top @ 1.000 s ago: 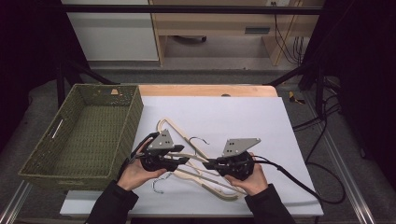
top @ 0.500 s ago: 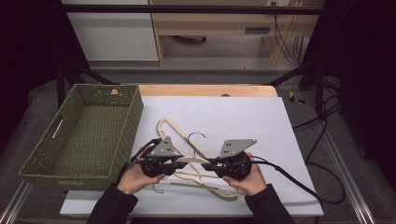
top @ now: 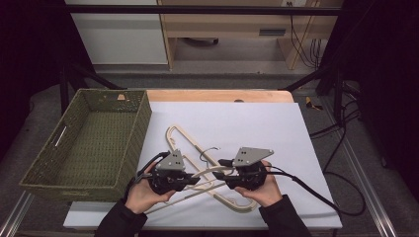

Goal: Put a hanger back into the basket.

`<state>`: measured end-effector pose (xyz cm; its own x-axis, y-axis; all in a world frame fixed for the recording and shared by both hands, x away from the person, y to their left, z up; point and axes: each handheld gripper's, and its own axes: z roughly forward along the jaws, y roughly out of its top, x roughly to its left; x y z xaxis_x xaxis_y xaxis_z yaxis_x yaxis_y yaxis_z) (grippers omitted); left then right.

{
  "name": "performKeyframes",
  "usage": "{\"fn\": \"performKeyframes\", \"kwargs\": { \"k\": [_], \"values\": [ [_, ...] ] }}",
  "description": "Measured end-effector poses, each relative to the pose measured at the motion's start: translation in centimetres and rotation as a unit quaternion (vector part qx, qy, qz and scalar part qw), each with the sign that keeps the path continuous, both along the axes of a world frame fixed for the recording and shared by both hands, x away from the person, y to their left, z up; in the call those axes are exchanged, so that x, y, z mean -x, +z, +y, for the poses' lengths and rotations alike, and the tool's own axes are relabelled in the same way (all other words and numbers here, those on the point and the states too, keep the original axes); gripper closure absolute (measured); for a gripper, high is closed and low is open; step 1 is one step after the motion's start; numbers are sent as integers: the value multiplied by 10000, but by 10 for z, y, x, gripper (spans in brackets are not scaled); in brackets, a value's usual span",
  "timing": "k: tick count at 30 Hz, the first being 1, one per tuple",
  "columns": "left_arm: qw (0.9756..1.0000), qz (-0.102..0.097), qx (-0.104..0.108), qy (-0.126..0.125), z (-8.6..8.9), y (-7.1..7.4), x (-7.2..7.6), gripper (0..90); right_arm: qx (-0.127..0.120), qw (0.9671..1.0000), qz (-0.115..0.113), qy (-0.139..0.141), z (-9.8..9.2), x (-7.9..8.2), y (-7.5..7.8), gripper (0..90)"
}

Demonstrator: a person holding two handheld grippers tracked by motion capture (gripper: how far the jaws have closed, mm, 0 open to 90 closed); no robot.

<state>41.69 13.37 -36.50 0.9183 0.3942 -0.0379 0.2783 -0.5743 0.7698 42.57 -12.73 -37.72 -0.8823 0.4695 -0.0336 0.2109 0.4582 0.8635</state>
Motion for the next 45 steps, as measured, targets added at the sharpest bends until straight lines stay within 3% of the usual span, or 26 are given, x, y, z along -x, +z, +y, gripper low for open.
{"fn": "performKeyframes", "kwargs": {
  "k": [3, 7, 10, 14, 18, 23, 30, 34, 38, 45],
  "values": [
    [9998, -86, 26, 201, 4, 4, 2, 864, -306, 9993, -91, -176, -12, 1, 4, 444],
    [9987, -168, 114, 470, 10, 7, 1, 864, -650, 9960, -228, -564, -30, 2, 6, 328],
    [9976, -221, 152, 645, 15, 10, 0, 864, -902, 9932, -158, -712, -42, 2, 6, 271],
    [9958, -351, 268, 807, 20, 20, 1, 864, -991, 9903, -154, -957, -56, 4, 5, 218],
    [9937, -549, 424, 882, 31, 39, 4, 864, -1194, 9851, -120, -1233, -69, 4, 3, 172],
    [9899, -739, 558, 1075, 50, 62, 3, 864, -1174, 9821, -110, -1470, -79, 5, -2, 137],
    [9865, -781, 705, 1256, 76, 85, -8, 863, -1198, 9775, -106, -1730, -90, 9, -7, 91],
    [9838, -865, 740, 1384, 91, 96, -15, 863, -1266, 9728, -114, -1938, -96, 10, -9, 70],
    [9816, -879, 848, 1465, 108, 103, -24, 863, -1364, 9692, -153, -2045, -102, 11, -8, 64],
    [9767, -990, 672, 1780, 138, 106, -42, 863, -1376, 9680, -163, -2092, -105, 12, -9, 60]
  ]
}}
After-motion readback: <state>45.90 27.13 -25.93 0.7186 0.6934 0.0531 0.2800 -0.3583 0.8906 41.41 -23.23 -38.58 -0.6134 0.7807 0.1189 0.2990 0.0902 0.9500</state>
